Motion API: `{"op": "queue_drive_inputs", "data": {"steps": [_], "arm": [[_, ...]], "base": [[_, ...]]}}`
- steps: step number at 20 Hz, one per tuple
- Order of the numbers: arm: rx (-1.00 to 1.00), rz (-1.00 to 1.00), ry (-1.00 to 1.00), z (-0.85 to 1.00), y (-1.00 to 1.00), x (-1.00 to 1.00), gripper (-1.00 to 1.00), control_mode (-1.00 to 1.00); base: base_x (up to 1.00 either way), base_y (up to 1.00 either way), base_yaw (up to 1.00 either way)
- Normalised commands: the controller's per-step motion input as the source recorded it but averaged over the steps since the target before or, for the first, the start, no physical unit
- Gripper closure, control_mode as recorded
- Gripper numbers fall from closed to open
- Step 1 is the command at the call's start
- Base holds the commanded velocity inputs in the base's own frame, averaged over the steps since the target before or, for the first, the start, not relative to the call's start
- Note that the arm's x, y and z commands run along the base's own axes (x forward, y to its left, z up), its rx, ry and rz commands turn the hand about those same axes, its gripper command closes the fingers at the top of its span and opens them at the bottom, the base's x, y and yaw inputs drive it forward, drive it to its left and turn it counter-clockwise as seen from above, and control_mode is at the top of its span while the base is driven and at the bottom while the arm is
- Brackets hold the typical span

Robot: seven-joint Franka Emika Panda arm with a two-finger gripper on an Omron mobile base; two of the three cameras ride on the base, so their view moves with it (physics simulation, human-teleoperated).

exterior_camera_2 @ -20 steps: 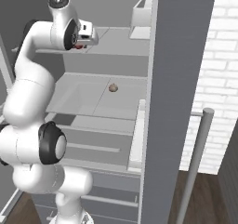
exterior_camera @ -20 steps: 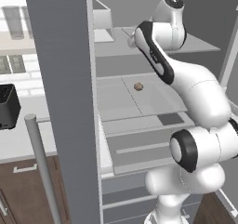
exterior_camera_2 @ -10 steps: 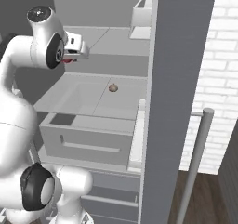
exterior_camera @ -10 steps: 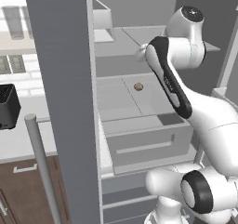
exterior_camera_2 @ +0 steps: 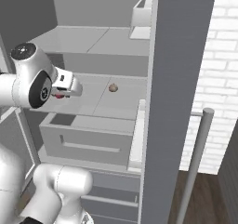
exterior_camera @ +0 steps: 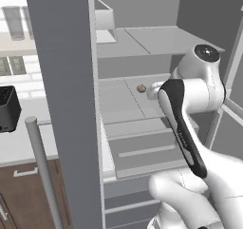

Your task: Take the strawberry from the fridge and place it on top of the pancake, located on the dining counter.

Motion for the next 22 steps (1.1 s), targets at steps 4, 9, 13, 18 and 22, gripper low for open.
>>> {"op": "queue_drive_inputs", "data": {"steps": [4, 9, 13, 18, 22], "arm": [[0.0, 0.0, 0.03, -0.74, -0.11, -0.58, 1.0, -1.0], [0.0, 0.0, 0.05, -0.38, -0.03, -0.16, 1.0, -1.0], [0.0, 0.0, 0.0, 0.0, 0.0, 0.0, 1.0, -1.0], [0.0, 0.0, 0.0, 0.0, 0.0, 0.0, 1.0, -1.0], [0.0, 0.0, 0.01, 0.0, 0.0, -0.03, 1.0, 1.0]], "base": [[0.0, 0.0, 0.0], [0.0, 0.0, 0.0], [0.0, 0.0, 0.0], [0.0, 0.0, 0.0], [-0.33, 0.0, 0.0]]}}
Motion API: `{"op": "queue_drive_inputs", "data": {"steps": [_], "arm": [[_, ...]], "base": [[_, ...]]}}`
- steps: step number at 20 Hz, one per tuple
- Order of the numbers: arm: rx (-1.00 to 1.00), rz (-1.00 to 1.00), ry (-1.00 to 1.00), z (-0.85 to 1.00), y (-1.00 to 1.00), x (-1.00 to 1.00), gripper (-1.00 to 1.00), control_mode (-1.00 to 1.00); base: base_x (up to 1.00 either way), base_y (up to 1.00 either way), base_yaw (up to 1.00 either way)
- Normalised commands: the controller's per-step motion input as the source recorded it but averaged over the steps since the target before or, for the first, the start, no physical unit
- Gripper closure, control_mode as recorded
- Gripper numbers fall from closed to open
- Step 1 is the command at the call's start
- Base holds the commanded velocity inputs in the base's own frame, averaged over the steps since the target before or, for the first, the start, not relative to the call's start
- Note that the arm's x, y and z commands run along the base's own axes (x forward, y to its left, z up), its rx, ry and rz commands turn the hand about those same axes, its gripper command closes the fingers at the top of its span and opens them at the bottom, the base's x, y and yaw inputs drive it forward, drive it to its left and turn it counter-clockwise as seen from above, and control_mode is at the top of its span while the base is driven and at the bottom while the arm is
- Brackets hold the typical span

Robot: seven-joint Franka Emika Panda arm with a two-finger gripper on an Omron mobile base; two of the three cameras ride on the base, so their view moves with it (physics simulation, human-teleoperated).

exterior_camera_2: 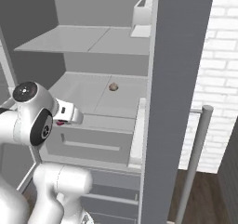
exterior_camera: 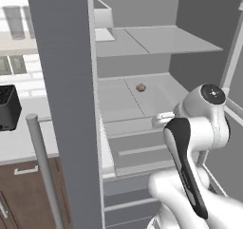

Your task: Take the strawberry from the fridge and place it on top of the pancake, located on the dining counter.

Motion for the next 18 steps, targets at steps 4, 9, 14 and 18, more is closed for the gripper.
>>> {"op": "queue_drive_inputs", "data": {"steps": [4, 9, 14, 18], "arm": [[0.0, 0.0, 0.0, 0.0, 0.0, 0.0, 1.0, 1.0], [0.0, 0.0, 0.0, 0.0, 0.0, 0.0, 1.0, 1.0], [0.0, 0.0, 0.0, 0.0, 0.0, 0.0, 1.0, 1.0], [0.0, 0.0, 0.0, 0.0, 0.0, 0.0, 1.0, 1.0]], "base": [[-0.87, 0.0, -0.01], [-0.98, 0.09, -0.38], [-0.75, 0.05, -0.82], [-0.58, 0.02, -0.84]]}}
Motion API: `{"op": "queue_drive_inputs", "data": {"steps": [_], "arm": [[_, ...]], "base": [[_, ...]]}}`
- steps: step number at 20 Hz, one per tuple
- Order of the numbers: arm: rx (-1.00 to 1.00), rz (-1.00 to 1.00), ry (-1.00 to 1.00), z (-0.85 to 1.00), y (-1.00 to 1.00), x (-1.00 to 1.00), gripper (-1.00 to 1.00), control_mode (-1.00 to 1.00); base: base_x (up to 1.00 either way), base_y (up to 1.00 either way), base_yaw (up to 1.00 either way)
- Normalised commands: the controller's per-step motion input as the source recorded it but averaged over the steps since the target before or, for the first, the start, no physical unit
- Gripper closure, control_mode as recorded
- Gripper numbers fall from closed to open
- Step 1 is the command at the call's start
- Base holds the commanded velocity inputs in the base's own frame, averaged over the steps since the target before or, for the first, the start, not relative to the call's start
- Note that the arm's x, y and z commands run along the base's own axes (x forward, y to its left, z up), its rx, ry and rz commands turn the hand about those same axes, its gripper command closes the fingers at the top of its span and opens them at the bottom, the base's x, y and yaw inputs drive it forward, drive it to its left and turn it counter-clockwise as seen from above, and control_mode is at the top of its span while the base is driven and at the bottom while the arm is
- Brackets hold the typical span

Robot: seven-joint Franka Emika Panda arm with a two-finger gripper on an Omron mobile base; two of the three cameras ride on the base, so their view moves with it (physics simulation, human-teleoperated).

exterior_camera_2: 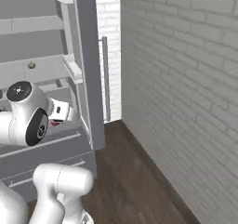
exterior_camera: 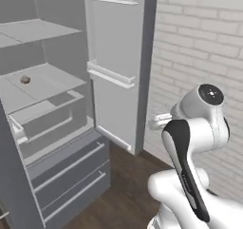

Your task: Take the strawberry from the fridge and place it on top of the pancake, located on the dining counter.

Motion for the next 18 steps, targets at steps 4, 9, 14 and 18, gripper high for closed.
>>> {"op": "queue_drive_inputs", "data": {"steps": [4, 9, 14, 18], "arm": [[0.0, 0.0, 0.0, 0.0, 0.0, 0.0, 1.0, 1.0], [0.0, 0.0, 0.0, 0.0, 0.0, 0.0, 1.0, 1.0], [0.0, 0.0, 0.0, 0.0, 0.0, 0.0, 1.0, 1.0], [0.0, 0.0, 0.0, 0.0, 0.0, 0.0, 1.0, 1.0]], "base": [[-0.09, -0.16, -0.83], [-0.11, -0.19, -0.83], [-0.07, -0.17, -0.89], [0.0, -0.3, -0.91]]}}
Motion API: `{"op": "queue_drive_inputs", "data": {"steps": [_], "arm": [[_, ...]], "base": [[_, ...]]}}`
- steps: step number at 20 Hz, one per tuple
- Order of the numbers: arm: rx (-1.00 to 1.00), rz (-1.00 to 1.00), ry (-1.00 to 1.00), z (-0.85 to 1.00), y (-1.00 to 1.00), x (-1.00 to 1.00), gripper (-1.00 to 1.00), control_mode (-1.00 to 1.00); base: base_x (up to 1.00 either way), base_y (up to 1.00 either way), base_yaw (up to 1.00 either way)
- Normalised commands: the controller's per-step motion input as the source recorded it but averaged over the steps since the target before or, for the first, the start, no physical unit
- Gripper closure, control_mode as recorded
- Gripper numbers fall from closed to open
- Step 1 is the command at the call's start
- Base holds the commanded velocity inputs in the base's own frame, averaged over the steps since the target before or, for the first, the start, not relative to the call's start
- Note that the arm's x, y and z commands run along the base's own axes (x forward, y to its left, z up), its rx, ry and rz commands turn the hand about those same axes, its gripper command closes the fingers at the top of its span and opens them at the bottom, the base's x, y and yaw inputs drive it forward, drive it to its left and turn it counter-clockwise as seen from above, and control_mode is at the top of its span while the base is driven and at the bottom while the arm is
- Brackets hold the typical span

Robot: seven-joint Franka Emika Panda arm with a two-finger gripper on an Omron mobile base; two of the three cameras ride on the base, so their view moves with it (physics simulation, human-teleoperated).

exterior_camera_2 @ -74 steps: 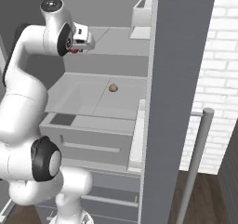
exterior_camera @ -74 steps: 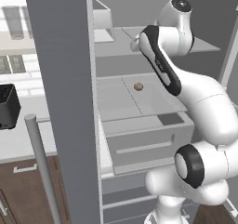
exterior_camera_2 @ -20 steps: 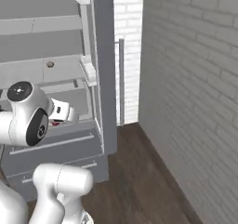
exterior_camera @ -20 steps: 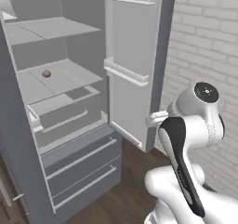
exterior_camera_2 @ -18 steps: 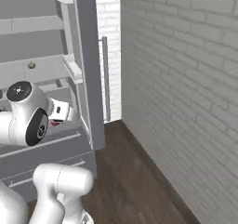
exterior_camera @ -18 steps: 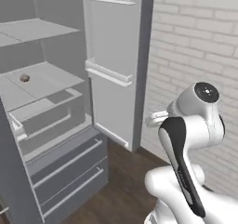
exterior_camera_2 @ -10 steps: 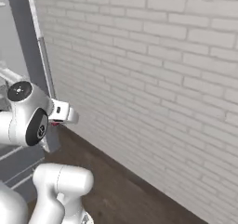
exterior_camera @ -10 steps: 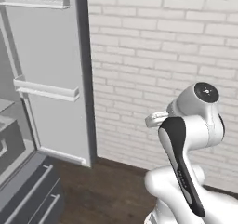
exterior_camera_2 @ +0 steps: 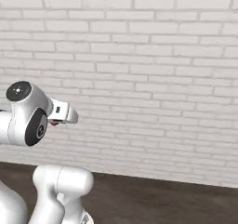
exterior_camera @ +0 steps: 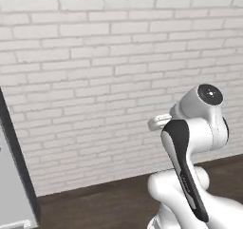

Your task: Take the strawberry from the fridge and place it on top of the pancake, located on the dining counter.

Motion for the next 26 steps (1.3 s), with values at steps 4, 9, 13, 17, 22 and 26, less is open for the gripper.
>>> {"op": "queue_drive_inputs", "data": {"steps": [4, 9, 13, 17, 22, 26], "arm": [[0.0, 0.0, 0.0, 0.0, 0.0, 0.0, 1.0, 1.0], [0.0, 0.0, 0.0, 0.0, 0.0, 0.0, 1.0, 1.0], [0.0, 0.0, 0.0, 0.0, 0.0, 0.0, 1.0, 1.0], [0.0, 0.0, 0.0, 0.0, 0.0, 0.0, 1.0, 1.0], [0.0, 0.0, 0.0, 0.0, 0.0, 0.0, 1.0, 1.0], [0.0, 0.0, 0.0, 0.0, 0.0, 0.0, 1.0, 1.0]], "base": [[0.0, -0.37, -0.89], [0.01, -0.35, -0.83], [0.3, -0.18, -0.78], [0.56, -0.07, -0.72], [0.54, 0.09, -0.78], [0.61, 0.37, -0.79]]}}
